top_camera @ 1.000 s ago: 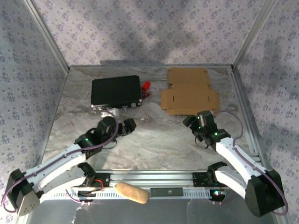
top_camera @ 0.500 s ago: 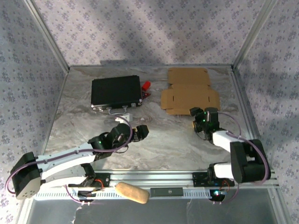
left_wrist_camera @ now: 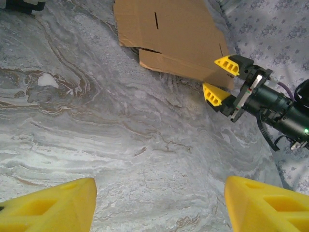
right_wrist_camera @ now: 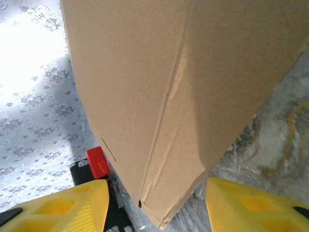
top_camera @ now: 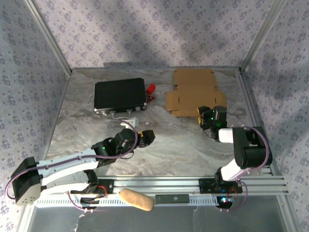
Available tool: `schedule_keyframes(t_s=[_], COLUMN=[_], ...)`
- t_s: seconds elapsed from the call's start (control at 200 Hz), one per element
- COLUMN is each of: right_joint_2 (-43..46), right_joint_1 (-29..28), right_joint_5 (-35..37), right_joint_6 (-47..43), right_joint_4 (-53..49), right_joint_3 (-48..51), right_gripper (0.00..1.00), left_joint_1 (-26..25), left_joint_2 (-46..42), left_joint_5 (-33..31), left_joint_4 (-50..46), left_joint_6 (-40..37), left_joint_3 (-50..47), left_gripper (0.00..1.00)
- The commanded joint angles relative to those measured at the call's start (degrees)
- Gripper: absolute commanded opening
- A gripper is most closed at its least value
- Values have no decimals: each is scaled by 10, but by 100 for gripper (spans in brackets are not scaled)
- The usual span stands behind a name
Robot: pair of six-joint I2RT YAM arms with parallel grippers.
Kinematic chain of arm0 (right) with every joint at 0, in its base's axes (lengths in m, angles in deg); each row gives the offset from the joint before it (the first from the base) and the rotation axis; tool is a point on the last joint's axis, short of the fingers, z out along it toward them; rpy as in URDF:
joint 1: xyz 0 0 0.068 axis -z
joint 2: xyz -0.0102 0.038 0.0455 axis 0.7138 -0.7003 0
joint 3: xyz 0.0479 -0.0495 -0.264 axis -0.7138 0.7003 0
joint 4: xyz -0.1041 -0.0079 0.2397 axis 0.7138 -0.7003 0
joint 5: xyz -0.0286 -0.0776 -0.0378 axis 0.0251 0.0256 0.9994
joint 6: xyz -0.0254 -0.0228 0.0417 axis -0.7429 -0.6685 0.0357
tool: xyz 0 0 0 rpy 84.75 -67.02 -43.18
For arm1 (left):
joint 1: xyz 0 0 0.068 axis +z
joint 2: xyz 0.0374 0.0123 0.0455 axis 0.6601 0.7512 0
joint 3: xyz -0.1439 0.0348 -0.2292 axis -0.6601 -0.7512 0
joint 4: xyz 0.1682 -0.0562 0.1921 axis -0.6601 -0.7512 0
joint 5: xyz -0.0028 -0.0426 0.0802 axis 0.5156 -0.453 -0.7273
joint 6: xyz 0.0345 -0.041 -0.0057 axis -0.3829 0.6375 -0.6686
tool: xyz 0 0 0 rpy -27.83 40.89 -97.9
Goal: Fold the paper box
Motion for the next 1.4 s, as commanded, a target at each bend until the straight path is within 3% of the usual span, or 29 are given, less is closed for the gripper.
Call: schedule_keyframes(t_s=[0.0,0.305,0.59,0.74,0.83,0.974,1.044,1.244,1.394], right_joint_2=[-26,11,-97,-102,-105,-116,-108,-8,111], right_joint_1=[4,3,23,20,19,21,20,7,-18], right_joint_5=[-7,33,-1,15,18,19,24,42,66], right_joint_6=[26,22,48,46,41,50,54,54,81], right_joint_4=[28,-1,113,127,129,139,137,65,-24], right_joint_3=[-6,16,-2,-1,-8,-10,-7,5,37], right_gripper=[55,58,48,47,40,17,0,0,0], left_joint_1=[-6,-13,-16,-18,-18,-18,-19,-19,-18], left_joint_2=[-13,-27,-37,-48,-53,-55,-54,-49,-14], left_joint_5=[-12,-16,-11,-14,-15,-16,-16,-28,-32], left_joint_4=[15,5,5,-2,-3,-3,-4,0,26], left_joint_6=[-12,-18,-26,-29,-31,-35,-36,-29,-16], left_joint_3=[24,28,29,30,31,31,32,27,38], left_gripper=[69,68,63,62,62,59,58,57,68])
